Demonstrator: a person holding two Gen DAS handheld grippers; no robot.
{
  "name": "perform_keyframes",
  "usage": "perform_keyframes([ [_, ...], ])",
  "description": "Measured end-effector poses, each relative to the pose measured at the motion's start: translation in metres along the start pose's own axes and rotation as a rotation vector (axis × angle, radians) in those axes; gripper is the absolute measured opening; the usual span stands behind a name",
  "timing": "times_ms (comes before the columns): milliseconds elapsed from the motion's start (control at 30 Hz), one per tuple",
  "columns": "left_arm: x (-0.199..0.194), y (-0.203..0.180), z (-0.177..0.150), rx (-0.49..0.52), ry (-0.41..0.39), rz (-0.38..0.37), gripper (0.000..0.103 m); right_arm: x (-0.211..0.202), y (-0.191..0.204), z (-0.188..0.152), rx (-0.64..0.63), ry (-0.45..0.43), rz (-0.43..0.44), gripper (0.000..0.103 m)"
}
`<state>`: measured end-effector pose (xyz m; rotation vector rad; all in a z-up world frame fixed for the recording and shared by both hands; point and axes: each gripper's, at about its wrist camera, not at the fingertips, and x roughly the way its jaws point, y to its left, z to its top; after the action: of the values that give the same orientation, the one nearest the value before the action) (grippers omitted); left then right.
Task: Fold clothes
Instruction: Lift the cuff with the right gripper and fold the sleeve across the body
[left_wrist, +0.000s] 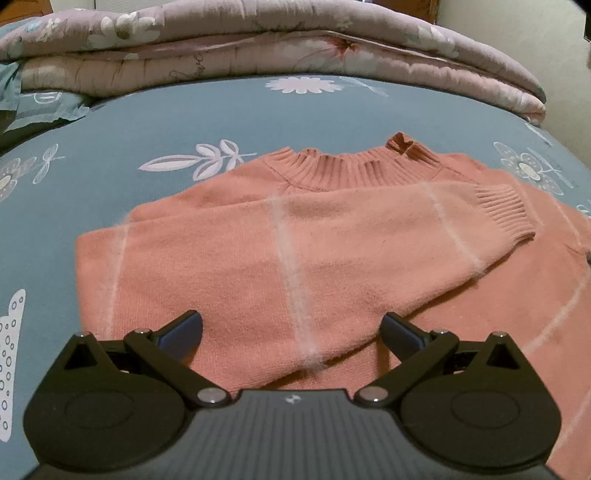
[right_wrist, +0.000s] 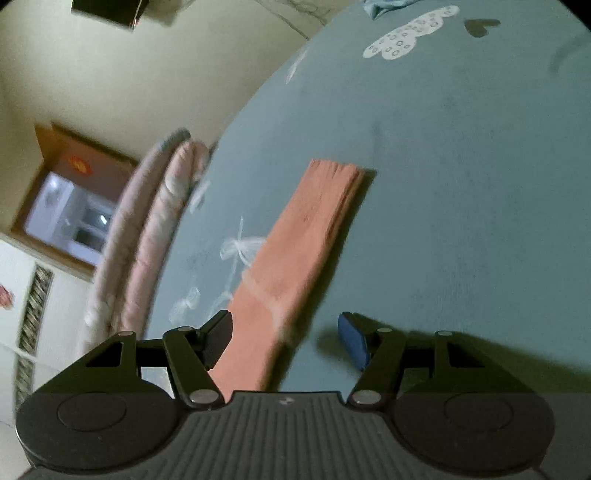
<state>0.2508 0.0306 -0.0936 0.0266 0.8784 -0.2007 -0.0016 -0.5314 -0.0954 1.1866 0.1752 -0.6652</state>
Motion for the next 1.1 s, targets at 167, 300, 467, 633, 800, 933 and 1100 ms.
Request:
perform_keyframes([
  [167, 0.001, -0.001, 0.001, -0.008, 0.004, 0.008, 0.102, 0.017, 0.004, 0.013, -0.035, -0.013, 0.025, 0.068],
  [300, 0.002, -0.001, 0.001, -0.008, 0.003, 0.011, 0.102, 0.025, 0.011, 0.02, -0.079, -0.018, 0.036, 0.068],
  [467, 0.002, 0.0, 0.0, -0.008, 0.0, 0.006, 0.102, 0.027, 0.008, 0.021, -0.112, -0.033, -0.005, 0.03],
  [633, 0.0, 0.004, 0.0, -0.021, -0.001, -0.012, 0.102, 0.025, 0.005, 0.019, -0.088, -0.036, -0.029, 0.01],
  [800, -0.004, 0.011, 0.002, -0.084, -0.008, -0.042, 0.102, 0.008, 0.044, 0.015, -0.2, -0.056, -0.018, 0.009],
  [933, -0.013, 0.02, 0.001, -0.145, -0.015, -0.073, 0.102, -0.003, 0.096, 0.0, -0.351, -0.026, 0.036, 0.009],
  [1100, -0.03, 0.029, -0.003, -0.171, -0.042, -0.096, 0.102, -0.002, 0.169, -0.043, -0.555, 0.059, 0.143, 0.009],
])
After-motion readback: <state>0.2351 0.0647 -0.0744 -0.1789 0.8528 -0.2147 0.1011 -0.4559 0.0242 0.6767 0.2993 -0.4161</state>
